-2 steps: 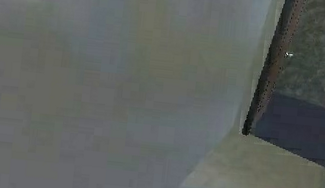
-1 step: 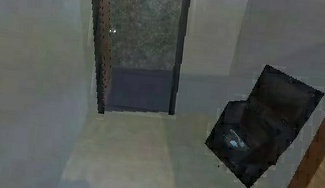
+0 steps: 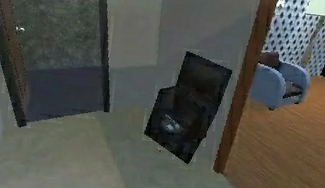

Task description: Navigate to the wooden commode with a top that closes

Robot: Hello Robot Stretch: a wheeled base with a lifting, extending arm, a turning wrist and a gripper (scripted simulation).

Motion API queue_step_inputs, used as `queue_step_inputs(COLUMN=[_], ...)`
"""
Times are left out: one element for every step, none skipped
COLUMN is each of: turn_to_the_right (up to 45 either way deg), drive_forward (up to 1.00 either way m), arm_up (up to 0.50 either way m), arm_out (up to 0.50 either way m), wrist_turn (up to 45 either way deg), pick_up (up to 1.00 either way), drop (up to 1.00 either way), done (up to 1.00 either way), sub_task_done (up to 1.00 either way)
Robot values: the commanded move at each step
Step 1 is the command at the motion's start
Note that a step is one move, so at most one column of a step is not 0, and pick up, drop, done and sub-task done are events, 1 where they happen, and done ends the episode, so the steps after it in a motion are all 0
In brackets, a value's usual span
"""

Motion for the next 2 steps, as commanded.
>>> queue_step_inputs(turn_to_the_right=[0.0, 0.0], drive_forward=[0.60, 0.00], arm_up=[0.00, 0.00], arm_out=[0.00, 0.00], wrist_turn=[0.0, 0.0], pick_up=[0.00, 0.00], drop=[0.00, 0.00], done=[0.00, 1.00], sub_task_done=[0.00, 0.00])
